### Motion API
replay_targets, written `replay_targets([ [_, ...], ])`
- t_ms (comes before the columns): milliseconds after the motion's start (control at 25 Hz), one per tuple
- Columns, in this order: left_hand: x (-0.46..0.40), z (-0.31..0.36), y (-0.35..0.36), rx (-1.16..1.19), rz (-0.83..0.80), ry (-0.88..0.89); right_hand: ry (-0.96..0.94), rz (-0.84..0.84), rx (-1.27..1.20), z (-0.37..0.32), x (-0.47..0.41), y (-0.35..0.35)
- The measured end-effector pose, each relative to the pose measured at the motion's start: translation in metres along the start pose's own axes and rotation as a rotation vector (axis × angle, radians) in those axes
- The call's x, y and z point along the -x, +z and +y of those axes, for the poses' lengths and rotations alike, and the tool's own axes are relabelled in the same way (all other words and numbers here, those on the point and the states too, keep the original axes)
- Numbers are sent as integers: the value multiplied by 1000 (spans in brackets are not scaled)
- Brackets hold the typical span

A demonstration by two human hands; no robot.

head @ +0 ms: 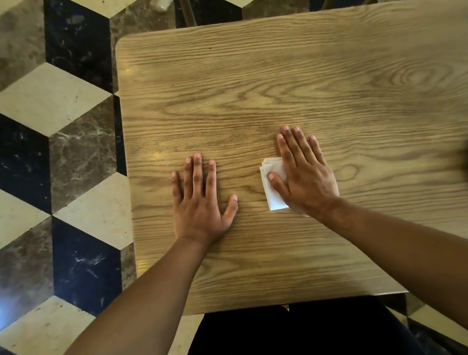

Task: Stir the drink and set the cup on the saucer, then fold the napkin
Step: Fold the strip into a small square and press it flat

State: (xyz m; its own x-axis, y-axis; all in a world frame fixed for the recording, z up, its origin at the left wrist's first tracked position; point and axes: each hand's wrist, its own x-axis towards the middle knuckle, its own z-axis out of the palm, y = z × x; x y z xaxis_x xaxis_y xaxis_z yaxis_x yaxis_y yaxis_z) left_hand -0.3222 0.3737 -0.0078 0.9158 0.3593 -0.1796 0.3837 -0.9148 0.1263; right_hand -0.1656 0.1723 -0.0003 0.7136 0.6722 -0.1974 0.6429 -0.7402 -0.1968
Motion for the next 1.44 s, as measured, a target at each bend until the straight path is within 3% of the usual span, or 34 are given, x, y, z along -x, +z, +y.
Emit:
replay_targets([
  [280,0,1,-2,-36,-20,8,-3,-18,11,0,0,-2],
  [440,0,4,-11,-49,-110,8,0,-34,-26,-1,5,-14],
  [560,-4,7,-20,-56,-224,-13,183,98,-180,0,20,-26],
  [680,-4,28,-39,91,-211,-115,576,236,-351,-6,34,-42],
  [840,2,80,-57,488,-20,-275,867,79,-682,-8,41,-52],
  [920,-5,105,-69,750,-70,-513,924,25,-773,-7,42,-53],
  [1000,-12,120,-74,863,-87,-643,947,-21,-819,-8,42,-55],
  [1240,-26,123,-70,954,-190,-814,963,-97,-893,-7,39,-65],
  [1440,-23,118,-75,1171,-307,-881,1030,-174,-1087,-5,45,-71],
])
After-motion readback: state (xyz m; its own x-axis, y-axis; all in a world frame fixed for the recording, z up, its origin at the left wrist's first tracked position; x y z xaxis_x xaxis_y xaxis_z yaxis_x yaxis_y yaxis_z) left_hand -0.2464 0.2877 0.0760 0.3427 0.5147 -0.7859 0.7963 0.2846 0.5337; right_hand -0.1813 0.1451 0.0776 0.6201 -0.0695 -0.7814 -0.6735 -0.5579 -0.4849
